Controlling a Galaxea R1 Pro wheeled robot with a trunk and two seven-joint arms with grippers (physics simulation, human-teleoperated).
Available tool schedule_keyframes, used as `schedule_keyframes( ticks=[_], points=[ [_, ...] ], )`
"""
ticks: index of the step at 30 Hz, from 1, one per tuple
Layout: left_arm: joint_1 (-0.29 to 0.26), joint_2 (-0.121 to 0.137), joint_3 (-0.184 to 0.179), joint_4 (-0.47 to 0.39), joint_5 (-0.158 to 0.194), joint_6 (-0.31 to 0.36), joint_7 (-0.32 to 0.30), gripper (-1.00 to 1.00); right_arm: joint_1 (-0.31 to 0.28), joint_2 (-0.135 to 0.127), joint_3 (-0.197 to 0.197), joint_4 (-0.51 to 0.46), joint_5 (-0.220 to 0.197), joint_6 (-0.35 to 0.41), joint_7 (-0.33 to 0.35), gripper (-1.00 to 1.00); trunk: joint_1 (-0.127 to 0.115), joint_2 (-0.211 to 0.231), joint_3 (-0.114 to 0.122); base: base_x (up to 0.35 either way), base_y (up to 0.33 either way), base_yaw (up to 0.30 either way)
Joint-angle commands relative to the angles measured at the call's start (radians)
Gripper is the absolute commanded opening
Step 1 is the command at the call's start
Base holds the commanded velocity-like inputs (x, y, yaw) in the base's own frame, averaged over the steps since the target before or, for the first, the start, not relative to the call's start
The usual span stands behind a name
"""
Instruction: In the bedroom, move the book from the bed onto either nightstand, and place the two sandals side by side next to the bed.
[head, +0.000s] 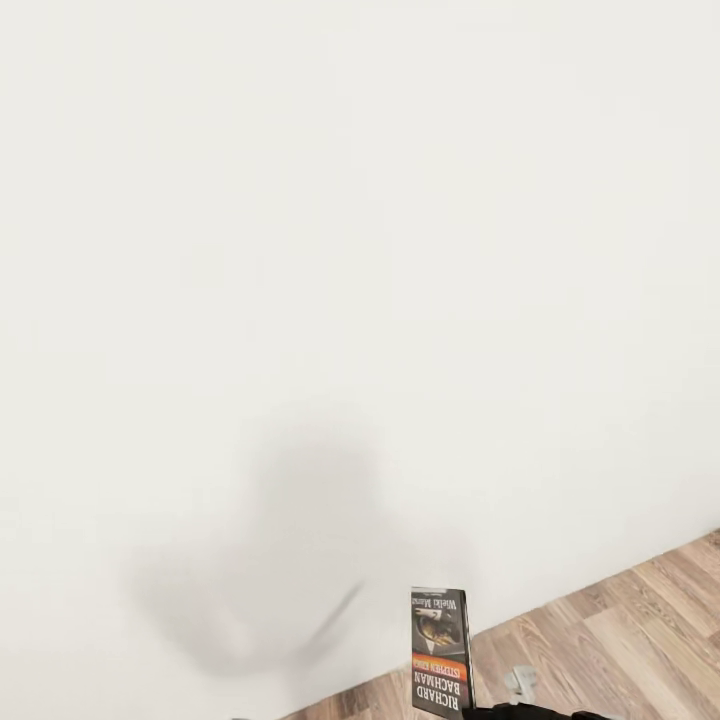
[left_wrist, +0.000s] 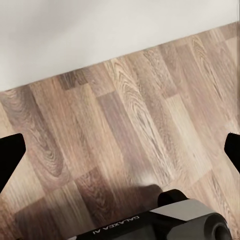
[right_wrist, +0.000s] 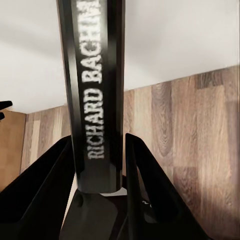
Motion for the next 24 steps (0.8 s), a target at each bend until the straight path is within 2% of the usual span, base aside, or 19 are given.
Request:
schedule_keyframes(
  ticks=[1, 24],
  points=[
    [0.0, 0.0, -0.008, 0.0, 0.008, -0.004, -0.003, 1.0, -0.001, 0.0, 0.005, -0.001, -0.012, 0.006, 0.002, -1.0, 0.0, -0.001, -0.001, 0.001, 0.0, -0.282],
    [-0.001, 0.0, -0.008, 0.0, 0.008, -0.004, -0.003, 1.0, -0.001, 0.0, 0.005, -0.001, -0.012, 0.007, 0.002, -1.0, 0.0, -0.001, -0.001, 0.0, 0.0, -0.282]
  ],
)
